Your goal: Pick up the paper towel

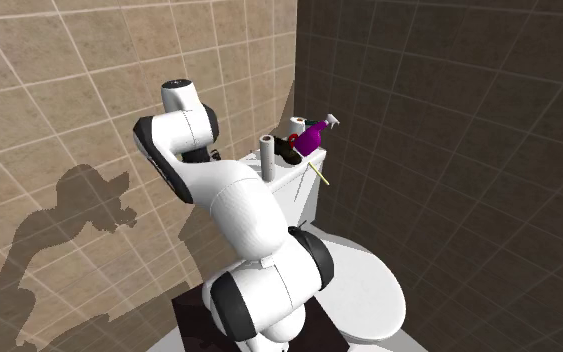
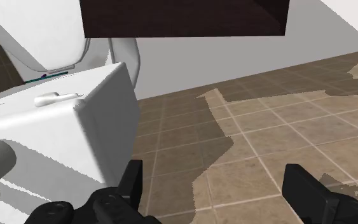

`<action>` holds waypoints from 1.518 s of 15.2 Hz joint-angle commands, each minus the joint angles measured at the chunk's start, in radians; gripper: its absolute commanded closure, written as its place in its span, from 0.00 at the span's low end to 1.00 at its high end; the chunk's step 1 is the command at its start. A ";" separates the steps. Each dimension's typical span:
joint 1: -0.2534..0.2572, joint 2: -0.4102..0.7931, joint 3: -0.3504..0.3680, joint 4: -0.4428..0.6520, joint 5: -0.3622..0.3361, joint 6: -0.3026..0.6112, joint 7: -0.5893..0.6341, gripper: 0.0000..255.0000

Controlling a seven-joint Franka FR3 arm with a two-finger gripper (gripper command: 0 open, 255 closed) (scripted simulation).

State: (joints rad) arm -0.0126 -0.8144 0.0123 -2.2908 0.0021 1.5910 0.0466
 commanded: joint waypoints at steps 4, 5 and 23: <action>-0.018 0.067 -0.065 0.057 -0.031 -0.008 -0.065 0.00; -0.023 0.090 -0.087 0.079 -0.040 -0.011 -0.087 0.00; -0.092 0.683 -0.453 0.676 -0.022 -0.132 -0.514 0.00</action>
State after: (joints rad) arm -0.0970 -0.1607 -0.4223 -1.6460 -0.0274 1.4708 -0.4401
